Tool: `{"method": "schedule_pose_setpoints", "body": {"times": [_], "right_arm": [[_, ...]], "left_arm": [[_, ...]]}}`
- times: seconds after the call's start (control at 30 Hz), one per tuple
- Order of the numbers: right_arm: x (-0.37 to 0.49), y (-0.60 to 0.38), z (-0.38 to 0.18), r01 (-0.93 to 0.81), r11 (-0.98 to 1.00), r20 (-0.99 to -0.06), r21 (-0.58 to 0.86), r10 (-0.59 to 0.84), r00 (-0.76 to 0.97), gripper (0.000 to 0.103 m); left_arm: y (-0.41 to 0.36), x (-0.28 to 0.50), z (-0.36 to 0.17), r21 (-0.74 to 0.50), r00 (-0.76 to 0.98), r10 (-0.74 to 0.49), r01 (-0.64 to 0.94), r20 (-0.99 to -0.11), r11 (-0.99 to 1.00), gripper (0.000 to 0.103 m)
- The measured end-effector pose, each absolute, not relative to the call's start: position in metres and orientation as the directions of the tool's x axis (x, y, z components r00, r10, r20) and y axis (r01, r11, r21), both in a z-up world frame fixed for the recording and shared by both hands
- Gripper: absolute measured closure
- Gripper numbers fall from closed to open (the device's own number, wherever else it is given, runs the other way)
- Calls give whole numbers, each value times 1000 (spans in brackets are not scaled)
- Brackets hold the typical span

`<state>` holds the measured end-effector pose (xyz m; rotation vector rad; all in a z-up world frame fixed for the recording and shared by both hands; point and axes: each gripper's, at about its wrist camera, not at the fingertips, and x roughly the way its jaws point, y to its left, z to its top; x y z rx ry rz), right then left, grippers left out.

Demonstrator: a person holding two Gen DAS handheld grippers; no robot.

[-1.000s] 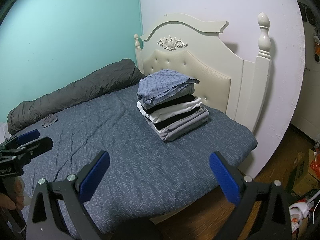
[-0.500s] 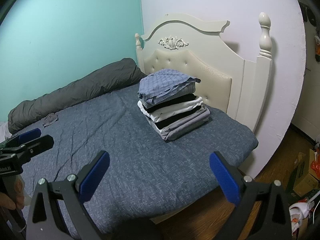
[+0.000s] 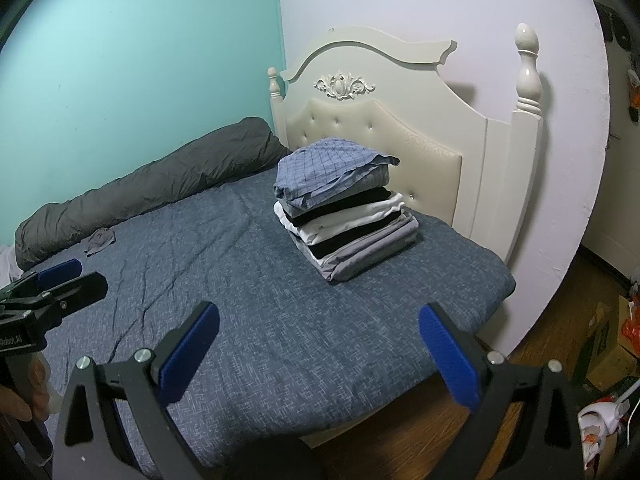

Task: Fold clothes

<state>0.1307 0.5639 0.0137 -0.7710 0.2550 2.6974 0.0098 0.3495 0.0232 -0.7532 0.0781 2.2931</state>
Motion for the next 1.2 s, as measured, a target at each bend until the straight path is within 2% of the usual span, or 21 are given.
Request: {"method": "schedule_pose_setpoints", "body": {"times": [1.2], "right_arm": [[132, 566, 12, -366, -926, -541, 89, 263, -799, 0]], "left_arm": [[352, 8, 20, -176, -550, 625, -657, -554, -733, 1]]}}
